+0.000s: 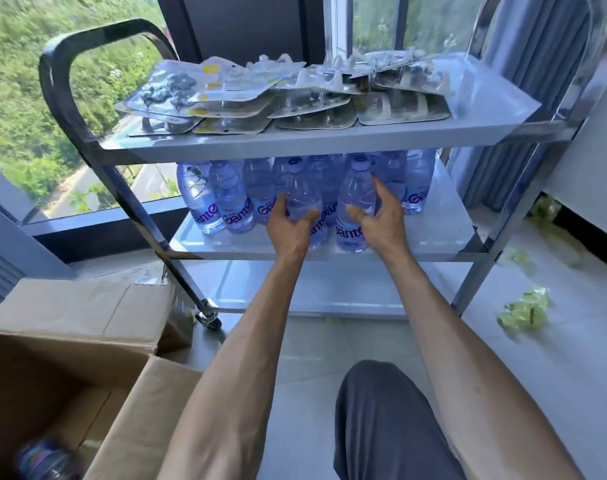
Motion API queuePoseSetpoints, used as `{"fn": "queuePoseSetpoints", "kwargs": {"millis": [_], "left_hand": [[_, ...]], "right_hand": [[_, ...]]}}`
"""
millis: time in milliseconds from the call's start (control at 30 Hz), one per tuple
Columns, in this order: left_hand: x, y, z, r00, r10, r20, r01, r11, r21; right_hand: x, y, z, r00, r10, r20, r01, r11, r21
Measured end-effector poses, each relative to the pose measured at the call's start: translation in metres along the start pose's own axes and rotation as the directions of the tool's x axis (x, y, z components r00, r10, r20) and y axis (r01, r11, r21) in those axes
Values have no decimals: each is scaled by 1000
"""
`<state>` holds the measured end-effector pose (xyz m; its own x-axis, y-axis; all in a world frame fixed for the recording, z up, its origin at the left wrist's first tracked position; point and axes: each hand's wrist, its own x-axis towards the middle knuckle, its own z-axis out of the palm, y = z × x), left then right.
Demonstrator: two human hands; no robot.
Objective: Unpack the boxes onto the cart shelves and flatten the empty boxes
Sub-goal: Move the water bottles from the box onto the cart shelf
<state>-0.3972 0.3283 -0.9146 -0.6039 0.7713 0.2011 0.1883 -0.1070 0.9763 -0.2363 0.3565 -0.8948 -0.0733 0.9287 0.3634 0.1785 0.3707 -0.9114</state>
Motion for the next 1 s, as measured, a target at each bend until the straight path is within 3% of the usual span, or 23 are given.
{"fn": "queuePoseSetpoints", "kwargs": {"millis": [67,233,367,500,733,1000], "left_hand": [[1,-1,2,999,17,27,-18,999,30],[2,-6,2,996,80,50,-86,987,135],[-3,-24,3,998,52,47,-64,953,296],[-3,-25,3,997,54,46,-66,948,312],[-16,-18,5,998,43,-42,-30,962,271],[-54,-7,56,993,110,46,-118,965,234]], "right_hand": [[2,2,3,1000,0,5,0,1000,-16],[-6,7,18,1000,13,11,-9,961,-275],[-9,14,20,998,8,-62,-23,972,-235],[-13,20,20,998,-33,-53,20,974,-224],[-16,26,12,958,35,-285,-126,944,-306],[4,44,-40,916,90,-391,-205,943,-263]]}}
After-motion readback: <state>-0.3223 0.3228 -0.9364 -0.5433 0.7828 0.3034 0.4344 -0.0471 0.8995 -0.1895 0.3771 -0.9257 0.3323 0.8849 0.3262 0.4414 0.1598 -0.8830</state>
